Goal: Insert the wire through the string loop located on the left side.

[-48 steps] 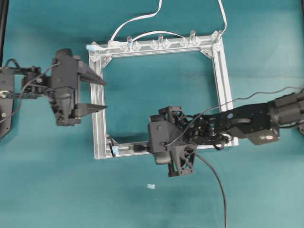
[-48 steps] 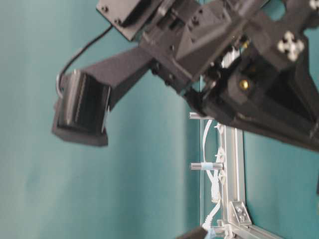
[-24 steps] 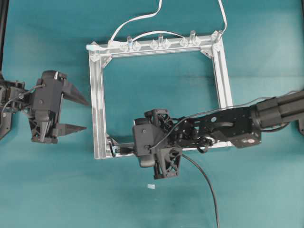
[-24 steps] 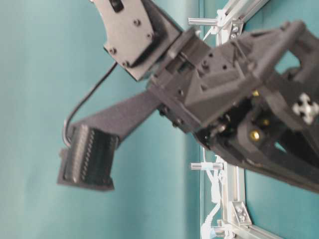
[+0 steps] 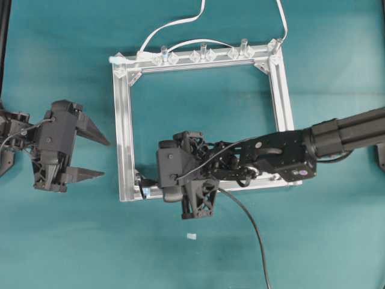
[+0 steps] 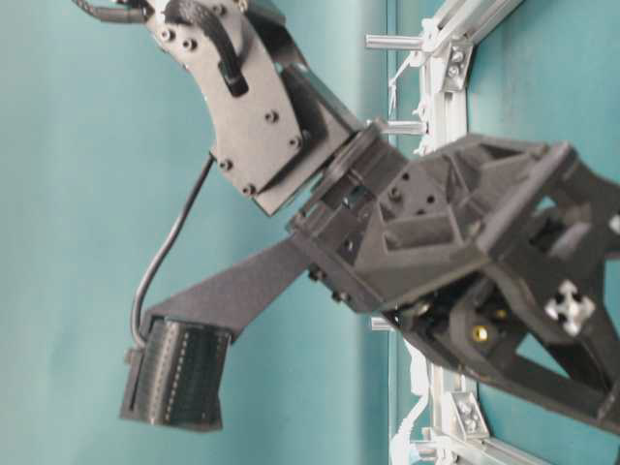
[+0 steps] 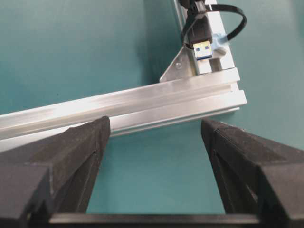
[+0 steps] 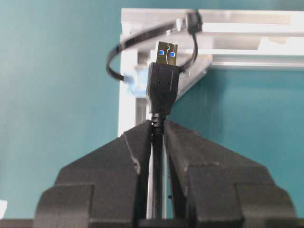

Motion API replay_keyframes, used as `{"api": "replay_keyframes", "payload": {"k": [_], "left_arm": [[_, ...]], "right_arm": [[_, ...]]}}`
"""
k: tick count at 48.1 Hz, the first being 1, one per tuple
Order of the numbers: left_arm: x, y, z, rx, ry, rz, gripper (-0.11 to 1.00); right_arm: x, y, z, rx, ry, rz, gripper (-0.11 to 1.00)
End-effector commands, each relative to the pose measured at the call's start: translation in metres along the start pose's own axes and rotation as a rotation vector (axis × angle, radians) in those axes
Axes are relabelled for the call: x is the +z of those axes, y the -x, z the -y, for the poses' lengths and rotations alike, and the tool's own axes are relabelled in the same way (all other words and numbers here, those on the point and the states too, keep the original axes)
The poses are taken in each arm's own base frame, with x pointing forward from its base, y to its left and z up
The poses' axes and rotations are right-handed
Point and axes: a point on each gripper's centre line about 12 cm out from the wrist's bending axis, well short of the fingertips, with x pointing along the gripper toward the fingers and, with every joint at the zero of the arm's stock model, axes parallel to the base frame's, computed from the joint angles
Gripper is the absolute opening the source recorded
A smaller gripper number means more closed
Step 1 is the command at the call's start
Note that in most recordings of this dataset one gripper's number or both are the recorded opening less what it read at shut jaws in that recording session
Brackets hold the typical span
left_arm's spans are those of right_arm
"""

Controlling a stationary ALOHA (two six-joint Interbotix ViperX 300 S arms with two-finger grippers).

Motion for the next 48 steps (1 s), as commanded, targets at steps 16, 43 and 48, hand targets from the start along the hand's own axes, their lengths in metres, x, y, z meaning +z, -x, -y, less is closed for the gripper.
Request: {"api": "replay_keyframes", "payload": {"k": [16, 43, 48], "left_arm": [[0.002, 0.001, 0.001, -0.003, 0.003, 0.011, 0.8], [0.0, 0.001, 0.001, -0.003, 0.005, 0.006, 0.8], [-0.001, 0.001, 0.001, -0.003, 0.005, 0.005, 0.8]], "right_arm": [[0.027, 0.001, -0.007, 0.016, 0.009, 0.066, 0.13], [0.031, 0.001, -0.007, 0.016, 0.008, 0.073, 0.13], [0.029, 0.0, -0.008, 0.017, 0.009, 0.07, 0.13]]}}
